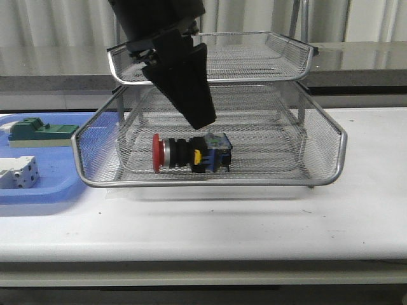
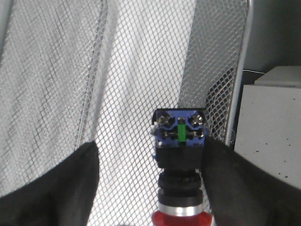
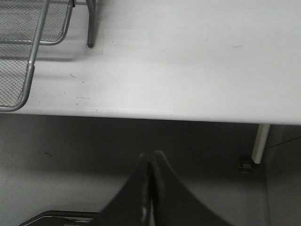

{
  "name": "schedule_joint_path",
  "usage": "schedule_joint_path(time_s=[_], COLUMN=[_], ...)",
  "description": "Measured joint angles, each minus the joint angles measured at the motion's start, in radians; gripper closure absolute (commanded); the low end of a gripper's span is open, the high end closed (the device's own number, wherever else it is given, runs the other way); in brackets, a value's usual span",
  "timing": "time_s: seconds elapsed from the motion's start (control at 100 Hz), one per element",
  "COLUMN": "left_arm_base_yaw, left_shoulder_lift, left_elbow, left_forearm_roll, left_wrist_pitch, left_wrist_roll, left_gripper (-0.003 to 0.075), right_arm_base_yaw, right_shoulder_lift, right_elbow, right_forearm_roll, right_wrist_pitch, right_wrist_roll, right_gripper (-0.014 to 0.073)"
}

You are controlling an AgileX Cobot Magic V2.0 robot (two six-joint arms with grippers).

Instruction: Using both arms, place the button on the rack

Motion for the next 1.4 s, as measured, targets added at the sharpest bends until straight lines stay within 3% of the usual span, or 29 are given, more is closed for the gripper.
schedule_joint_path(time_s=[0.18, 0.39, 0.75, 0.94, 1.15, 1.4], left_arm_base_yaw=[0.000, 0.052, 0.329, 0.472, 0.560, 0.568], left_shoulder_lift=[-0.023, -0.120, -0.285, -0.382, -0.534, -0.778], left_elbow=[-0.003, -0.006, -0.001, 0.094, 0.298, 0.609], left_forearm_roll=[0.002, 0.089, 0.151, 0.138, 0.073, -0.023], left_wrist_pitch=[0.013, 0.064, 0.117, 0.118, -0.035, -0.365], left_wrist_roll=[-0.004, -0.108, -0.246, -0.260, -0.262, -0.262], left_gripper=[0.0273, 0.0330, 0.0335, 0.0335, 0.0335, 0.0335], right_arm_base_yaw=[0.000, 0.000, 0.000, 0.000, 0.000, 0.000], right_shoulder_lift=[0.000, 0.000, 0.000, 0.000, 0.000, 0.000], right_elbow=[0.000, 0.000, 0.000, 0.000, 0.000, 0.000], right_forearm_roll=[0.000, 0.000, 0.000, 0.000, 0.000, 0.000], right_wrist_pitch=[0.000, 0.000, 0.000, 0.000, 0.000, 0.000], right_wrist_roll=[0.000, 0.000, 0.000, 0.000, 0.000, 0.000], right_gripper=[0.0662, 0.0662, 0.0662, 0.0662, 0.0662, 0.0662])
